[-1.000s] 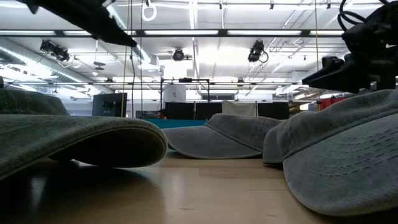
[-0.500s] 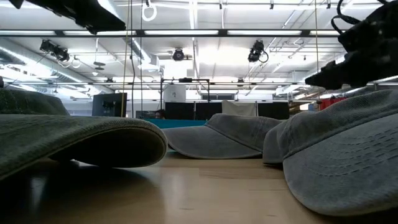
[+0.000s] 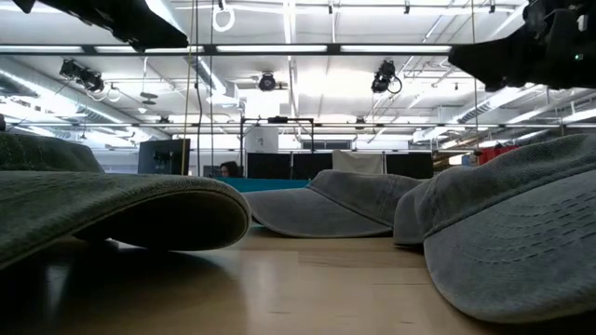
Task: Pick & Place hat
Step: Put the top blue cap into the yellow bin
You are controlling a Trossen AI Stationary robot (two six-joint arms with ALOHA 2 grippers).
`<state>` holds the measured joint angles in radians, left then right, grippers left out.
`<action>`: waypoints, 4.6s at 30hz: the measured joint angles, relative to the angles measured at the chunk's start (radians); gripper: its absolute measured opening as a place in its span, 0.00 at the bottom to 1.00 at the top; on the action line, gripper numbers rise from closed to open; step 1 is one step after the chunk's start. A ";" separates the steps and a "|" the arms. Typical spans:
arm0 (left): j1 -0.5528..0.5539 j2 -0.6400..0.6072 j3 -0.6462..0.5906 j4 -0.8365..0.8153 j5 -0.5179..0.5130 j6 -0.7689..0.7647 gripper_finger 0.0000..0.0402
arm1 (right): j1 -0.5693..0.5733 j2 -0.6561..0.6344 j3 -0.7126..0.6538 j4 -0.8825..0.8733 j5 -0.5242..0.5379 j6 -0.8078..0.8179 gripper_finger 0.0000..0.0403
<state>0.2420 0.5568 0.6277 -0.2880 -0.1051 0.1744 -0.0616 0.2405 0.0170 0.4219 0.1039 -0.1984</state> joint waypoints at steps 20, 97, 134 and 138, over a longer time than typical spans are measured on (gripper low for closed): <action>0.001 0.000 0.000 0.034 -0.002 -0.006 0.31 | -0.003 0.041 0.000 -0.065 0.575 0.274 0.36; 0.001 0.000 -0.001 0.096 -0.005 -0.085 0.31 | 0.038 1.195 1.344 -1.649 0.439 0.556 0.01; 0.001 0.000 -0.001 0.044 -0.005 -0.086 0.31 | -0.277 1.168 0.800 -0.926 0.411 0.920 0.07; 0.001 0.000 -0.001 0.044 -0.005 -0.086 0.31 | -0.278 1.168 0.800 -0.929 0.387 0.844 0.13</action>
<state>0.2428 0.5571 0.6270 -0.2440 -0.1101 0.0885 -0.3401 1.4090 0.8165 -0.5075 0.4912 0.6452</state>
